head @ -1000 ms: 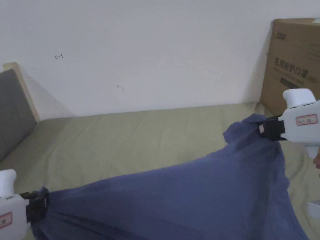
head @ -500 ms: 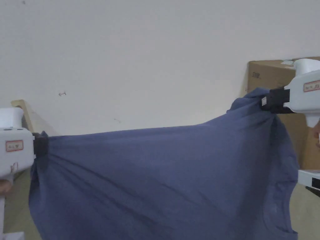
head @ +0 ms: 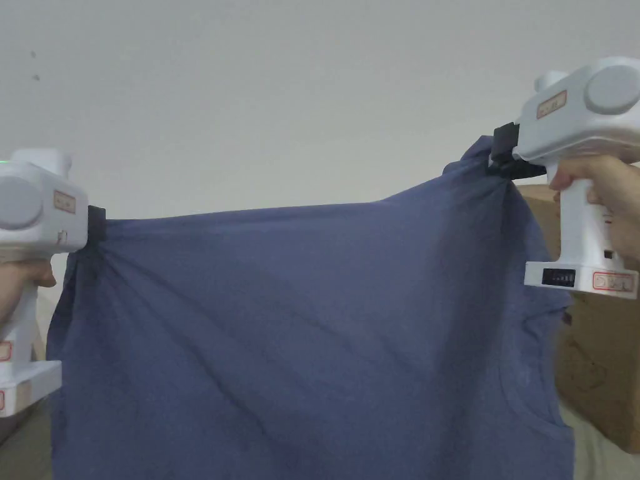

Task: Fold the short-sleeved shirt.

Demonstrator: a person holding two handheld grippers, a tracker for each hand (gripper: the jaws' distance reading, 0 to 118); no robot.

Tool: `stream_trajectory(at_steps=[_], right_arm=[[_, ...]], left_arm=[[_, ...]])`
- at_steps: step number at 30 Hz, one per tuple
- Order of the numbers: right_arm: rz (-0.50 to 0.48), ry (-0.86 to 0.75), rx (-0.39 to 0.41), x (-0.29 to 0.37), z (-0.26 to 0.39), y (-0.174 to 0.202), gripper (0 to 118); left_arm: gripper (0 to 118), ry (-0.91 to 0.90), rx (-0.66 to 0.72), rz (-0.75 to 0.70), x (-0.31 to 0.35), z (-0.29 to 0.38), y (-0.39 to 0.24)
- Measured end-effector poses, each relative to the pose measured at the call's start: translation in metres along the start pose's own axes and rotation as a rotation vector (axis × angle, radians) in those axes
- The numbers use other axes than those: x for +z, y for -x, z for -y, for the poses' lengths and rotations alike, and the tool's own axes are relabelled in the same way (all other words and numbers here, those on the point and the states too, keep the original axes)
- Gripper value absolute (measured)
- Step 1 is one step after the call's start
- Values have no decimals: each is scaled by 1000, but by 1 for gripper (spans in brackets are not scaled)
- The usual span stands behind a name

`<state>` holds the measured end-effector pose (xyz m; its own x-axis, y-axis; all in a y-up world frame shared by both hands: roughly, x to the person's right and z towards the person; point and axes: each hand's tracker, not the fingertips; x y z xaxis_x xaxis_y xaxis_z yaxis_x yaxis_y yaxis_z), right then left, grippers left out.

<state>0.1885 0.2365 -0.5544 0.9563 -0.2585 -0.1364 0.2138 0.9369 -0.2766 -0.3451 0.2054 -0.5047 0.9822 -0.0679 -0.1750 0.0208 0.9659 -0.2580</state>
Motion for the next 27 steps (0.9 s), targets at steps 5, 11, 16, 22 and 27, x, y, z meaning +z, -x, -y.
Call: stream_trajectory(at_steps=[5, 11, 16, 22, 27], right_arm=[[46, -48, 17, -39, -60, 16, 0], [24, -139, -10, -57, -119, 30, 0], [60, -97, 57, -92, -118, 40, 0], [82, -16, 75, -173, -45, 21, 0], [113, 235, 57, -272, 66, -17, 0]], left_arm=[[2, -41, 14, -15, -43, -62, -11], [2, -106, 28, -34, -74, -122, -12], [2, -92, -67, -110, -111, -128, -21], [2, -59, -76, -118, -176, -56, -38], [2, 151, -108, -100, -272, 73, -52]])
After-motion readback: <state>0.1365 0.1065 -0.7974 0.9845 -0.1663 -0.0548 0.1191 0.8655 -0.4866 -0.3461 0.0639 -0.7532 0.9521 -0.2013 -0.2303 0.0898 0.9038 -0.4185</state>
